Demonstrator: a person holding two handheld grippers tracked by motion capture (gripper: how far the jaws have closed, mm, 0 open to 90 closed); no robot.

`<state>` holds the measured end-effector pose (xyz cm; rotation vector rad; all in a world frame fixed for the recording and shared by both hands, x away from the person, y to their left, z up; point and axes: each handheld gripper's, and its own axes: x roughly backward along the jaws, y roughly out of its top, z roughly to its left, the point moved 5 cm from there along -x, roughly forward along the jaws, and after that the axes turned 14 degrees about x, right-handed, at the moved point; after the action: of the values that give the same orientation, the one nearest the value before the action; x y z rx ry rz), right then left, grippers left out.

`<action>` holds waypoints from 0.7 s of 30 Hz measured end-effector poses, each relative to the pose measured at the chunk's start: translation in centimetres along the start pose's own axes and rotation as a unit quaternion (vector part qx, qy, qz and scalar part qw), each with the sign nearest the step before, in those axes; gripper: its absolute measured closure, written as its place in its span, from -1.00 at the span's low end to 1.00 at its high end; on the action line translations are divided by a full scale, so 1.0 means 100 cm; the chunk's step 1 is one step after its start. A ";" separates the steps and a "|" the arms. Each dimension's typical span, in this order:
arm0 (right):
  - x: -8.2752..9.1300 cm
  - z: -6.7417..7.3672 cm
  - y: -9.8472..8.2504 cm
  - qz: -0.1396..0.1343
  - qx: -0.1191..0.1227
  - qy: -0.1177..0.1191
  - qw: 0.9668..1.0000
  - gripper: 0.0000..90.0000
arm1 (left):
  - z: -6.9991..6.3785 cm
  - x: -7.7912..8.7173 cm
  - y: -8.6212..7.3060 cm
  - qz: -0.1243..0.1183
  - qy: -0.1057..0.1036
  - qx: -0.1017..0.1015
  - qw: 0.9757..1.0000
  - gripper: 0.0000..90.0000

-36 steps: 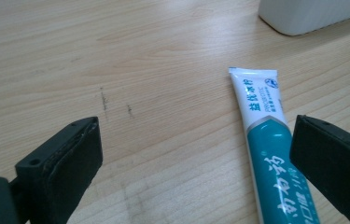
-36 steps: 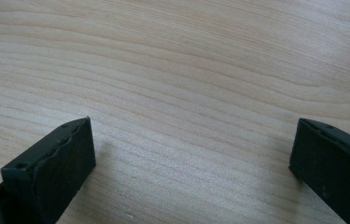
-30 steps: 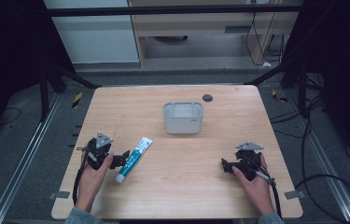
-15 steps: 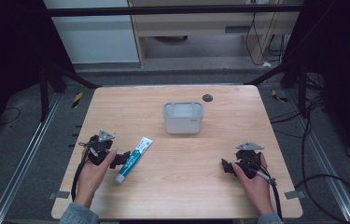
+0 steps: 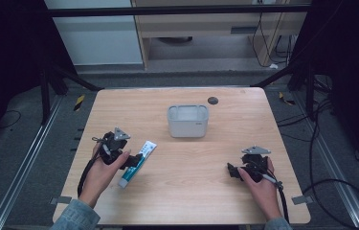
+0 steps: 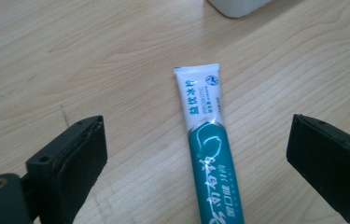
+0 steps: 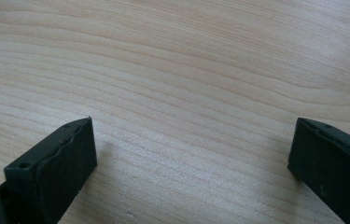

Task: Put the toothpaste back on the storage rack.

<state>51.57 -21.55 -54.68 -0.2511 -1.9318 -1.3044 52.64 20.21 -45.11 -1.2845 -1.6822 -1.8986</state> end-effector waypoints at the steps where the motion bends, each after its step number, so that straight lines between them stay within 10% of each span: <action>1: 0.000 0.000 0.000 0.000 0.000 0.000 1.000 -0.98 | -0.002 0.000 0.001 0.007 -0.006 -0.002 1.000 -0.92; 6: 0.000 0.000 0.000 0.000 0.000 0.001 1.000 -0.98 | -0.008 -0.003 0.006 0.038 -0.003 -0.037 0.999 -0.90; 21: 0.000 0.000 0.000 0.000 -0.001 0.001 1.000 -0.99 | -0.019 -0.026 0.016 0.096 -0.010 -0.043 0.994 -0.64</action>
<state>51.58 -21.50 -54.70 -0.2497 -1.9289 -1.3055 54.44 17.16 -45.86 -1.4469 -1.4420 -1.8673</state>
